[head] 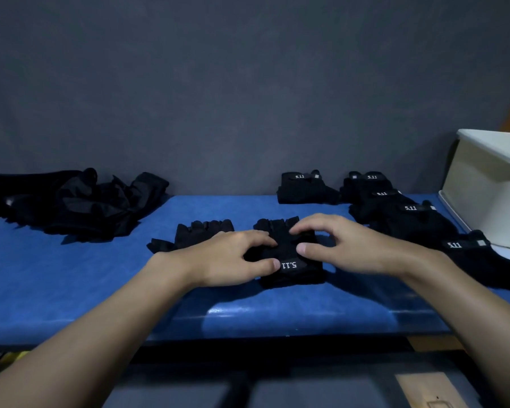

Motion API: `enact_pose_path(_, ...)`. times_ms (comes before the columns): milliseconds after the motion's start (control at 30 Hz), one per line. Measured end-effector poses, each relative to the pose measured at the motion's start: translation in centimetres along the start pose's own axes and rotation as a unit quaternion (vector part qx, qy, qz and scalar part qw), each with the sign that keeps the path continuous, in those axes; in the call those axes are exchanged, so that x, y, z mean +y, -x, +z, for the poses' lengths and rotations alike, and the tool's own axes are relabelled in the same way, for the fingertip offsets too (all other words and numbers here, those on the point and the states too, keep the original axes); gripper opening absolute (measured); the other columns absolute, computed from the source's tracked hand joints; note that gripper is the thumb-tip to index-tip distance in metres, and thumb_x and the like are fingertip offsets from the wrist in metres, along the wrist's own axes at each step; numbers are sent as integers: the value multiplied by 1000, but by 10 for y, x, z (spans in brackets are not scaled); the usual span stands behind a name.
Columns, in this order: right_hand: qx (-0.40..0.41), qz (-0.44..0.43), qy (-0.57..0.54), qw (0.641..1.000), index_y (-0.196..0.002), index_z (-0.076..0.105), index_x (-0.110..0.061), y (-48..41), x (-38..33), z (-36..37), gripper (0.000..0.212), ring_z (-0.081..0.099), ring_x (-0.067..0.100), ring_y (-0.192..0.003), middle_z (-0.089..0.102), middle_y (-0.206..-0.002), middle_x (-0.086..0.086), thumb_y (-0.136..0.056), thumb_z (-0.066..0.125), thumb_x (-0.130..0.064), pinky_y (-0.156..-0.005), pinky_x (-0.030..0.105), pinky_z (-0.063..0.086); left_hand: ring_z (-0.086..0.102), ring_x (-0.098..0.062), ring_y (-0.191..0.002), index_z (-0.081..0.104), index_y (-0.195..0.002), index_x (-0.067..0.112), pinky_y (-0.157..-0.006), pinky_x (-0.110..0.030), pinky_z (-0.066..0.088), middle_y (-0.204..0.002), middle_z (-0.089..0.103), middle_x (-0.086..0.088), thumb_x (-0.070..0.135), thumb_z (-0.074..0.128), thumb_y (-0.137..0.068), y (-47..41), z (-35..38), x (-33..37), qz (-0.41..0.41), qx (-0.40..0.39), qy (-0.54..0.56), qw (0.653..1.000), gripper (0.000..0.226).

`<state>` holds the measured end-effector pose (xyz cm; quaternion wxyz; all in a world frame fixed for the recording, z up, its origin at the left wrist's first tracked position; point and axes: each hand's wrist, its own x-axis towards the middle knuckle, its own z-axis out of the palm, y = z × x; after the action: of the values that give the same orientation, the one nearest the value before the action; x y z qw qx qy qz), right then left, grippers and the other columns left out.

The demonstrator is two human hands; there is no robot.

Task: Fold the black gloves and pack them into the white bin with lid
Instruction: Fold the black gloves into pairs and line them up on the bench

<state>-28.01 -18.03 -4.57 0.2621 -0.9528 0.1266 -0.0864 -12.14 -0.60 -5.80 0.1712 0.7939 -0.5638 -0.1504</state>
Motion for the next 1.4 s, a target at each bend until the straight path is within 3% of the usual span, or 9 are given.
enact_pose_path(133,-122,64,91,986,-146,40,-32,0,5,6,56,10,6,-148,23,-158,-15,-95,51,-52,-122,34,12,23,-12,-148,40,-148,39,-122,-34,15,-161,24,17,62,51,-92,1,0,1,-4,-8,-29,1000,60)
enact_pose_path(300,-141,85,114,980,-152,29,-34,-1,7,9,60,-2,7,-150,11,-162,-19,-97,42,-56,-123,44,6,21,-7,-148,36,-150,38,-122,-37,12,-162,22,15,63,45,-94,0,2,0,0,-1,-64,998,61)
enact_pose_path(500,-52,-18,62,997,-126,55,-43,5,-4,-1,40,29,8,-130,45,-132,-24,-91,67,-30,-113,36,26,18,-7,-149,33,-151,37,-121,-39,11,-163,22,14,64,41,-95,-3,5,-4,8,2,-86,996,62)
enact_pose_path(600,-74,-34,37,996,-99,66,-43,5,-5,-4,24,50,11,-113,58,-113,-16,-88,70,-23,-103,38,41,17,-7,-150,32,-152,38,-121,-39,11,-163,20,14,66,40,-94,-4,6,-7,10,-1,-96,995,65)
enact_pose_path(733,-119,3,-1,993,-101,67,-42,10,-7,-9,22,65,16,-96,66,-110,-6,-87,71,-27,-94,42,51,15,-6,-150,31,-152,40,-121,-40,10,-163,18,16,67,38,-94,-4,7,-9,8,-4,-99,995,64)
enact_pose_path(933,-158,33,40,986,-112,57,-45,16,-10,-10,47,58,13,-107,59,-115,-12,-80,77,-17,-96,36,48,15,-7,-150,31,-152,39,-122,-42,9,-164,18,13,63,35,-97,-3,9,-8,15,1,-99,995,60)
enact_pose_path(1100,-134,10,55,989,-110,59,-44,12,-6,-5,42,57,10,-106,60,-114,-11,-83,72,-14,-97,35,47,26,-5,-144,50,-140,37,-119,-41,22,-156,34,13,55,42,-99,5,5,-1,66,69,-71,993,46)
enact_pose_path(1200,-126,7,60,990,-110,62,-46,11,-3,-6,39,58,9,-107,62,-116,-13,-85,70,-18,-98,36,48,33,2,-137,58,-132,36,-114,-39,30,-145,46,18,69,42,-85,8,3,3,113,93,-91,985,59)
enact_pose_path(1400,-92,3,56,994,-114,65,-44,14,-5,-5,35,57,2,-111,65,-116,-17,-95,59,-15,-102,30,44,47,2,-124,51,-138,34,-108,-29,36,-135,55,19,55,65,-84,14,2,6,147,75,-139,976,60)
